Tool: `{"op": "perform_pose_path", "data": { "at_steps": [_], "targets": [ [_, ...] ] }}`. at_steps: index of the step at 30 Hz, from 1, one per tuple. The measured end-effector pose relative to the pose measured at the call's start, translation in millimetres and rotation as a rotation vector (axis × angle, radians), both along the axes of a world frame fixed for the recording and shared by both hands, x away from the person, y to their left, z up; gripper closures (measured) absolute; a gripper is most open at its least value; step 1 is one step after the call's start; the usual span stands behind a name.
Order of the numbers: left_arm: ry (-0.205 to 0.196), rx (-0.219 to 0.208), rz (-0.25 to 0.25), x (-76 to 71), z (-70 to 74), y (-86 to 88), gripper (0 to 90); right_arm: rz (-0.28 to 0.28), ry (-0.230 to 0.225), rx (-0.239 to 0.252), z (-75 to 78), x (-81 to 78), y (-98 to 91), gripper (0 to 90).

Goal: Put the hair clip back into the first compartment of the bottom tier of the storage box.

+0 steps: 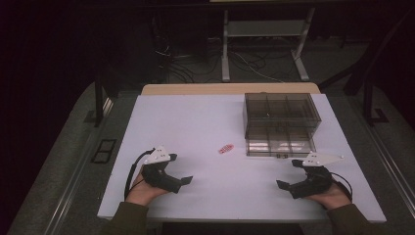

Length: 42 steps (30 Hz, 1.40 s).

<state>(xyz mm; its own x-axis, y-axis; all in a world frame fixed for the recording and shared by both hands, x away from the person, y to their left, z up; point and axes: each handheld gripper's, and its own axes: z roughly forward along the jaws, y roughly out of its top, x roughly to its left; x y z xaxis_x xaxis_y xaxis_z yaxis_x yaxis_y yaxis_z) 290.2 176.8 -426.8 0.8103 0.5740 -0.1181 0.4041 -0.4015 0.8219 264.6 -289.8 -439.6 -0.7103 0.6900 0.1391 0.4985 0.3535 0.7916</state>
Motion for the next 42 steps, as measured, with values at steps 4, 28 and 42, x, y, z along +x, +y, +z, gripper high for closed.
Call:
{"op": "perform_pose_path", "data": {
  "at_steps": [4,28,42],
  "targets": [
    [0.000,-0.002,0.000,0.2,-0.4,0.3,0.0,-0.002,0.004,0.002,0.1,0.1,-1.0,0.3],
    [-0.002,-0.010,0.012,7.3,3.4,0.0,0.0,0.007,0.010,0.020,2.6,0.2,-3.5,0.3],
    [-0.010,-0.024,0.017,12.5,6.2,-1.5,0.0,0.012,0.004,0.022,2.7,0.5,-3.1,0.3]
  ]
}}
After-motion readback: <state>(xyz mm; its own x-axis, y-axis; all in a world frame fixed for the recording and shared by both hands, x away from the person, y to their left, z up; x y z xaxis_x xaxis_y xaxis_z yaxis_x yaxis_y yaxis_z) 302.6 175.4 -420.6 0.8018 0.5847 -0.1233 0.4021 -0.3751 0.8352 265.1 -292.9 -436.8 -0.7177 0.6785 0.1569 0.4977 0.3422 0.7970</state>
